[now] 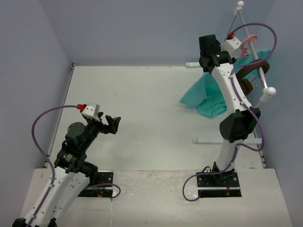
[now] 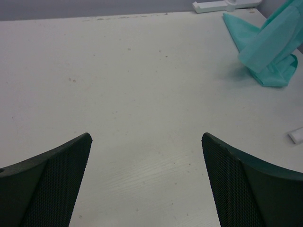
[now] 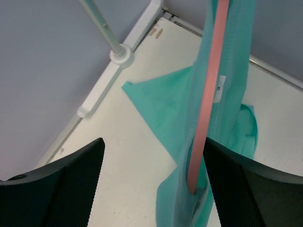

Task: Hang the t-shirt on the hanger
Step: Place the hanger at the clothesline, then reset both arms

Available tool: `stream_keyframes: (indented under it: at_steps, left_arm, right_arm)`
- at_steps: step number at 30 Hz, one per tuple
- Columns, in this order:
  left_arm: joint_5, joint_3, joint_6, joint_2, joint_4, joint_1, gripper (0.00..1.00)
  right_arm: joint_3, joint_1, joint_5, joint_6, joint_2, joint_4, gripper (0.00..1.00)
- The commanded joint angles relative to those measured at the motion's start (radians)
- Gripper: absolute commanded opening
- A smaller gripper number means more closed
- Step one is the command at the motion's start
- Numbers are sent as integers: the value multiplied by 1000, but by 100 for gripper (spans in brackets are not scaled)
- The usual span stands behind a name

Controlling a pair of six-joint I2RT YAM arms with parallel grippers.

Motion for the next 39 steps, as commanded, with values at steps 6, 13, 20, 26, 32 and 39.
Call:
stream_keyframes:
  at_steps: [6,13,20,26,32,39]
  left_arm:
    - [-44,8,10,7,16,-2,100]
    - [-485,78,-123,43,-90,-1,100]
    - [-812,170,-194,77,-205,-1,100]
    - [-847,153,-194,7,-206,-1,100]
    - [-734,78,-118,-65,-175,-1,100]
    - [-593,77,8,-150,-142,-1,100]
  right_arm:
    - [-174,147,36,-38,-386,167,99]
    - [-459,228,-461,-399,-658,347,99]
    - [-811,234,-735,-578,-1103,325,99]
    - [-995,233,-569,-609,-1426,226,99]
    - [-1094,233,-397,-615,-1565,143,99]
    - [-1183,234,-364,-615,-1666,141,99]
